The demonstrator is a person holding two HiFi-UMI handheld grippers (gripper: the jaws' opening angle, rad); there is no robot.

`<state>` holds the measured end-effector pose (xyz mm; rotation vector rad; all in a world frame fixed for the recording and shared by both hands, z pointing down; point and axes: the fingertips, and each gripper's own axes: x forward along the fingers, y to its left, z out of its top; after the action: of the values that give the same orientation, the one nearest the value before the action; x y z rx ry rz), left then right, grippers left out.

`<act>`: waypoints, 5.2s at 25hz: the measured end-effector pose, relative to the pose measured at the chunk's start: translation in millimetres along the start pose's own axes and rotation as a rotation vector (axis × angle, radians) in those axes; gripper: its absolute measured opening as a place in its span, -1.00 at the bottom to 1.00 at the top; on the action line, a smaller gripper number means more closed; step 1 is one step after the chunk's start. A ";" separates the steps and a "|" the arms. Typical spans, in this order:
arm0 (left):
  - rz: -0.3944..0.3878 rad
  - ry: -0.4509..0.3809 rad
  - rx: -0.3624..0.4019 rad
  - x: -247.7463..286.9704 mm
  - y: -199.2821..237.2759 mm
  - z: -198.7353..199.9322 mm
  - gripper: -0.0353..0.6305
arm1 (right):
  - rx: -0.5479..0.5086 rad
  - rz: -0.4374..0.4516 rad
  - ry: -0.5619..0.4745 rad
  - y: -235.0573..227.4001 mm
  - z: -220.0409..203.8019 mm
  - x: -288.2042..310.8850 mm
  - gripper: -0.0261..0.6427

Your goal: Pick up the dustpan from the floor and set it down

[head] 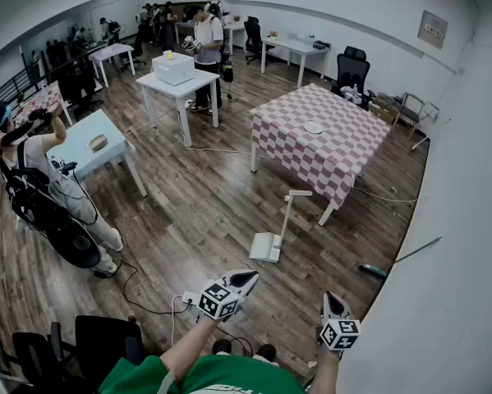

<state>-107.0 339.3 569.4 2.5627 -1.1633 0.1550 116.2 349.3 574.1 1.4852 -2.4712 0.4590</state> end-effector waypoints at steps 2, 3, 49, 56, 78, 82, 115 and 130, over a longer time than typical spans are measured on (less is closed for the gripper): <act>0.004 0.002 -0.002 6.0 -3.8 0.8 -0.88 | -0.004 0.000 0.004 -7.6 1.7 -1.2 -0.90; 0.006 0.003 -0.003 8.7 -5.5 1.0 -0.88 | -0.005 0.000 0.006 -11.2 2.0 -1.6 -0.90; -0.131 0.075 0.024 210.9 -108.7 6.8 -0.88 | 0.132 -0.105 -0.037 -207.9 -9.9 -58.4 -0.90; -0.144 0.060 0.021 264.1 -68.0 23.5 -0.88 | 0.112 -0.114 -0.036 -238.5 13.4 -5.8 -0.90; -0.098 0.011 -0.077 429.0 144.1 120.5 -0.88 | 0.039 -0.062 0.011 -322.0 147.8 253.3 -0.90; -0.074 0.006 -0.109 439.3 175.3 121.7 -0.88 | 0.012 -0.041 0.030 -324.4 162.6 289.5 -0.90; 0.471 -0.124 -0.307 390.7 337.5 121.9 -0.88 | -0.233 0.505 0.150 -246.8 237.4 556.3 -0.90; 0.737 -0.144 -0.364 442.9 328.3 123.2 -0.88 | -0.278 0.756 0.194 -291.3 256.5 629.6 -0.90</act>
<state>-63.5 -220.1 634.7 1.7623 -1.9373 -0.0744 74.6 -388.8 597.3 0.3488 -2.7133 0.3309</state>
